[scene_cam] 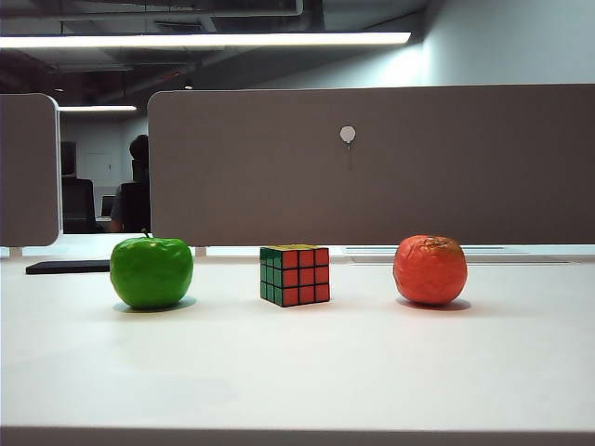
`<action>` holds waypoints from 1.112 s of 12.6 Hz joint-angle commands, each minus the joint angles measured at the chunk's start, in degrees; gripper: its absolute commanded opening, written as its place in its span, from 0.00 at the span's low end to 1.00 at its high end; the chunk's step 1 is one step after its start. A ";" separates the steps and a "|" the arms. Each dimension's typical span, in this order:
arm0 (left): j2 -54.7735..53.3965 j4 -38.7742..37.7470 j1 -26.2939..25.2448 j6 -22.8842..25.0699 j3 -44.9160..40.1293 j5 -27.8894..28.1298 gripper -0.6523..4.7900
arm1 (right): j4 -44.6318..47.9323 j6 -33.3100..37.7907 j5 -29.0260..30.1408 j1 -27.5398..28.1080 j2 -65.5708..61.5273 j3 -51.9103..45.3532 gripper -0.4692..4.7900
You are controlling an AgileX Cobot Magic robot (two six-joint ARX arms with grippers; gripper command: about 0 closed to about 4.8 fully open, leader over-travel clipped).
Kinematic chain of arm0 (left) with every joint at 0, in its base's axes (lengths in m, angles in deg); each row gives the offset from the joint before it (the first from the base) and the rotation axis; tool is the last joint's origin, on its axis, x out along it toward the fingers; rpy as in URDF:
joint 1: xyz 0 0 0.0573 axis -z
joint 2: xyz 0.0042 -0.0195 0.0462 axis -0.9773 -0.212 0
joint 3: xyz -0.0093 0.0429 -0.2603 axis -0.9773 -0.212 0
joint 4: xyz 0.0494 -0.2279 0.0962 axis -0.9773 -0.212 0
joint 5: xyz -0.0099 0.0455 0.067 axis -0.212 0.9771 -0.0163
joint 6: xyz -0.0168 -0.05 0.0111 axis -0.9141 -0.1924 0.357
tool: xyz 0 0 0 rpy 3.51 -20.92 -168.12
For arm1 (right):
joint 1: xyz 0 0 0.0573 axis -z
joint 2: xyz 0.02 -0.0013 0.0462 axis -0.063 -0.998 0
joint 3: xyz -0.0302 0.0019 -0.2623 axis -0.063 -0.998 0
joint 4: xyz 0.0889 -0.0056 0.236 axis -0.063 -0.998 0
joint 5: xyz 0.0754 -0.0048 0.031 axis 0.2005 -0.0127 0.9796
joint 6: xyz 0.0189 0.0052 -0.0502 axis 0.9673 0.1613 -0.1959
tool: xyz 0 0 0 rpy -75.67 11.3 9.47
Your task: Move all the fruits on the tabletop near the face of the Rubik's cube that has the color most similar to each fruit.
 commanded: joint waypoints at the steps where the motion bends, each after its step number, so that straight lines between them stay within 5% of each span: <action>1: 0.04 1.20 0.02 -3.02 0.20 -5.57 0.11 | 1.05 0.07 0.13 0.00 0.07 0.57 0.09; 8: 0.04 0.70 0.04 -1.03 2.49 -12.66 0.11 | -4.76 0.04 7.65 -0.04 0.07 7.02 0.09; 10: 0.04 -13.77 0.04 3.06 9.31 -18.01 0.11 | -21.57 -2.19 17.42 -0.04 0.04 16.33 0.09; 14: 0.04 -18.25 0.04 4.90 11.50 -20.63 0.11 | -26.80 -4.68 18.05 -0.04 0.04 19.50 0.09</action>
